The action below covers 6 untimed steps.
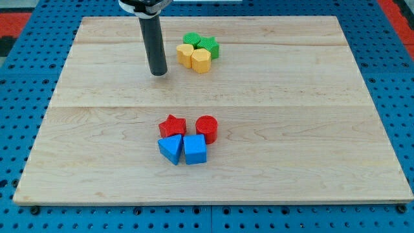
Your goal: Slightly push the red star into the blue triangle
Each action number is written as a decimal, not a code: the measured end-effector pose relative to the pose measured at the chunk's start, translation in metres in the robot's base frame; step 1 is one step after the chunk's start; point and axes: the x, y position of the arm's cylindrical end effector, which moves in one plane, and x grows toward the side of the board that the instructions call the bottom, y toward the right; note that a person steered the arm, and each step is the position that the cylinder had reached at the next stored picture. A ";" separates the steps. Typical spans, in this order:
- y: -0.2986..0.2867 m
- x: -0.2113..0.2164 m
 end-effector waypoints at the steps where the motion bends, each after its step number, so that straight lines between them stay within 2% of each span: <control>1: 0.000 0.000; 2: 0.037 0.023; 4: 0.020 0.142; 6: -0.052 0.192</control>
